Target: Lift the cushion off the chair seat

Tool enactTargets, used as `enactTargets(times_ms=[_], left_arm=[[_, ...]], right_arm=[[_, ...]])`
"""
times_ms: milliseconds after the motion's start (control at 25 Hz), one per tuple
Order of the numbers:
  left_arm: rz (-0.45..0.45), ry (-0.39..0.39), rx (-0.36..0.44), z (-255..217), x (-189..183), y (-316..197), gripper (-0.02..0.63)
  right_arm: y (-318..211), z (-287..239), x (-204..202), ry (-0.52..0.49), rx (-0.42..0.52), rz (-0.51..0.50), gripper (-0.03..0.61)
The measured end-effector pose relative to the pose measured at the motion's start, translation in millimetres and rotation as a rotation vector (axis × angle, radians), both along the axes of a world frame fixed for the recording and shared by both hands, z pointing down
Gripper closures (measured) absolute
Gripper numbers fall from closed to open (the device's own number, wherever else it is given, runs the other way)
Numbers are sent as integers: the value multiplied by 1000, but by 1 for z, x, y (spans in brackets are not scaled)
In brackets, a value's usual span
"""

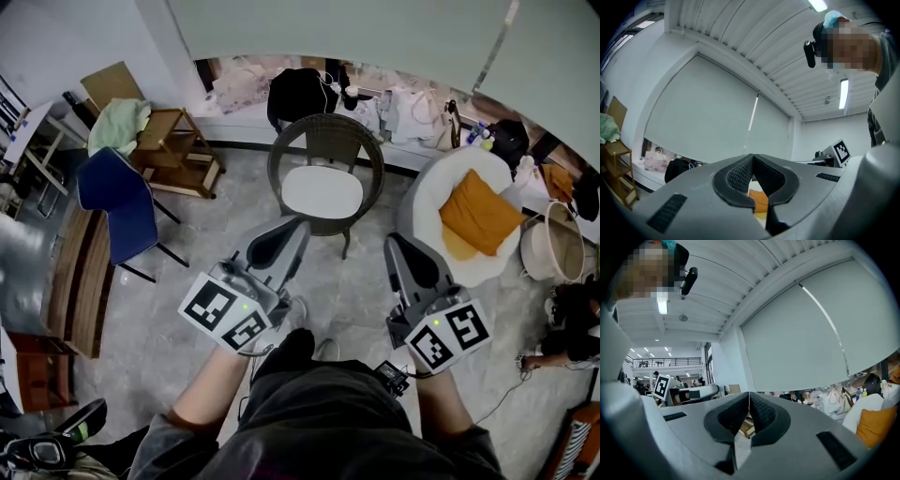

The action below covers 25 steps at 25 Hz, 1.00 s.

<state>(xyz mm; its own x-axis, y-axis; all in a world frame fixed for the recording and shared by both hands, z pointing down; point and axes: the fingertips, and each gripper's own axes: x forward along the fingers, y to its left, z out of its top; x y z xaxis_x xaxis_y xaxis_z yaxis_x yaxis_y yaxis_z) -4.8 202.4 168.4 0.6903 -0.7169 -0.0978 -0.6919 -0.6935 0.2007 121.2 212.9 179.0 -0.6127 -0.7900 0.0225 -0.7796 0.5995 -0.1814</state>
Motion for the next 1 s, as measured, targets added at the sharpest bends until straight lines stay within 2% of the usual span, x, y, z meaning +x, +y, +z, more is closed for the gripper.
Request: enactTargets(times_ms=[1000], left_arm=[[76, 15, -47, 29, -74, -190, 604]], right_arm=[[-179, 29, -79, 18, -53, 66, 565]])
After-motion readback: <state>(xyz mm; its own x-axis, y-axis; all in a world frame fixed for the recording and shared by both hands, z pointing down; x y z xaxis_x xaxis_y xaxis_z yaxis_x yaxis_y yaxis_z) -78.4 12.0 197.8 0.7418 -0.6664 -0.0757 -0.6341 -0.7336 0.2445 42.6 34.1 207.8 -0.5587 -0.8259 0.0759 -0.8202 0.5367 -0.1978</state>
